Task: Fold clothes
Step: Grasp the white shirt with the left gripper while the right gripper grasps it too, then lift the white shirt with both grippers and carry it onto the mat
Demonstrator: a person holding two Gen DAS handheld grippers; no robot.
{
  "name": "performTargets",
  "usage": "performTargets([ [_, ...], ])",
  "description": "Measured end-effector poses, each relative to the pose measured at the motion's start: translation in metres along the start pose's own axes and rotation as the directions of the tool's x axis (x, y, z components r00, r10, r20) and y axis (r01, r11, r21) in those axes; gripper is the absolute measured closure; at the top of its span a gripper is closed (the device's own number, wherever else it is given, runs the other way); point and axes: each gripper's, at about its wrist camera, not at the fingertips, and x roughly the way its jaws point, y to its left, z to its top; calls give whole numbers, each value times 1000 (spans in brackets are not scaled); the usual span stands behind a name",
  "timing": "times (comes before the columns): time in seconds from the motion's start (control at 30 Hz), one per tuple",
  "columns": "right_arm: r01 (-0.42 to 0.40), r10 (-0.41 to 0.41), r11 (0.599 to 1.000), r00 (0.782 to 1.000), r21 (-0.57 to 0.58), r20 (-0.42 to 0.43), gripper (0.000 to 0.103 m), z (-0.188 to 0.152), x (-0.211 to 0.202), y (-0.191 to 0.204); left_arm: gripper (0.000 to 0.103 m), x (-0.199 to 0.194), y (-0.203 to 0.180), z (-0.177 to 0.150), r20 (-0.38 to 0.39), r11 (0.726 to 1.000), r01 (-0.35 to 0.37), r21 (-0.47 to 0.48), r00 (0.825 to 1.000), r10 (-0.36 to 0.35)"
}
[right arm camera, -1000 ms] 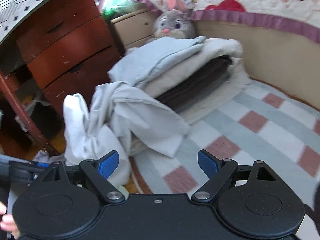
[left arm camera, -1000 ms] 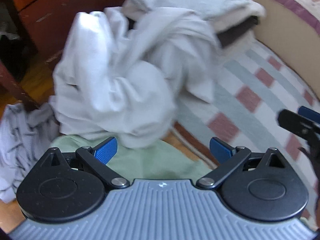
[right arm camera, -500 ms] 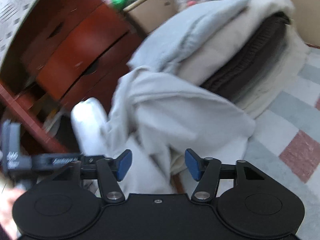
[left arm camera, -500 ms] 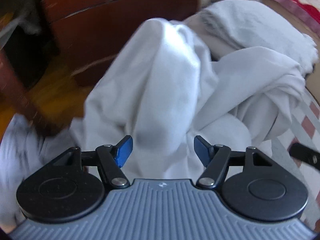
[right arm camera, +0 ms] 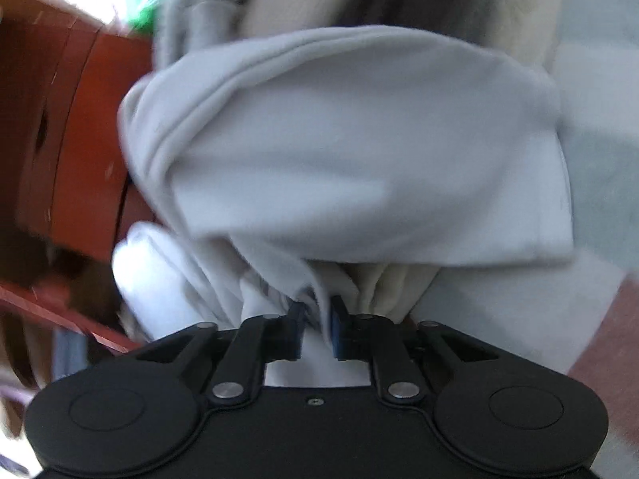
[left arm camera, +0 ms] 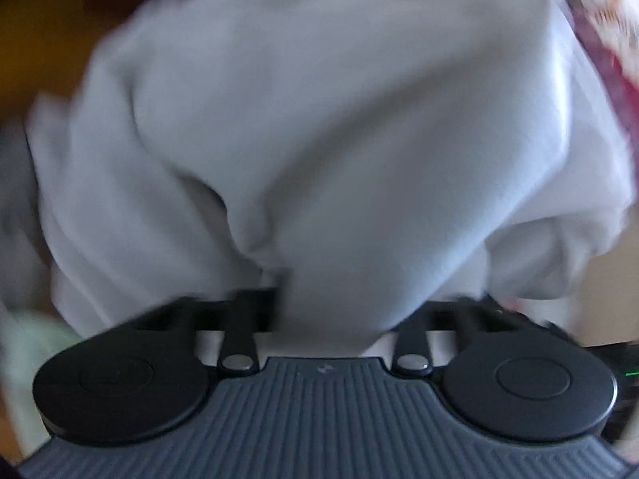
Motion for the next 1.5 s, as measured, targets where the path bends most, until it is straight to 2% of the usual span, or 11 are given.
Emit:
performTargets([
  [0.03,-22,23,999,1000,48,-9,88,-1,1,-3,84,-1,5,-3,-17,998,53,-39,998,-53],
  [0.17,-122,137,967,989,222,-54,94,-7,5,-11,85,-21,-12,-20,27,990,124,67,992,-126],
  [0.4,-285,314,897,949,339,-33,95,-22,-28,1,88,-55,-35,-39,46,949,298,107,952,-304],
  [0.5,-340,364,880,932,332,-10,97,-27,-56,7,88,-70,-41,-49,31,915,384,123,920,-390],
  [0.73,-418,444,858,895,299,-25,97,-17,-110,31,88,-91,-90,-71,26,861,469,198,875,-483],
  [0.93,-519,524,813,850,265,55,97,5,-183,57,88,-134,-164,-80,-4,764,532,365,822,-570],
  [1.1,-511,485,851,853,121,194,97,35,-275,84,88,-144,-251,-81,-110,625,608,490,754,-647],
  [1.2,-435,421,901,870,-4,256,97,57,-336,94,88,-137,-300,-71,-201,526,670,524,697,-688],
  [1.3,-347,365,931,865,-114,344,97,77,-392,115,88,-147,-354,-76,-242,434,688,581,656,-715],
  [1.4,-322,389,920,810,-222,438,97,79,-450,129,87,-168,-400,-87,-294,283,723,630,559,-775],
  [1.5,-270,437,890,735,-368,518,98,63,-509,151,85,-190,-428,-113,-350,99,744,660,422,-836],
])
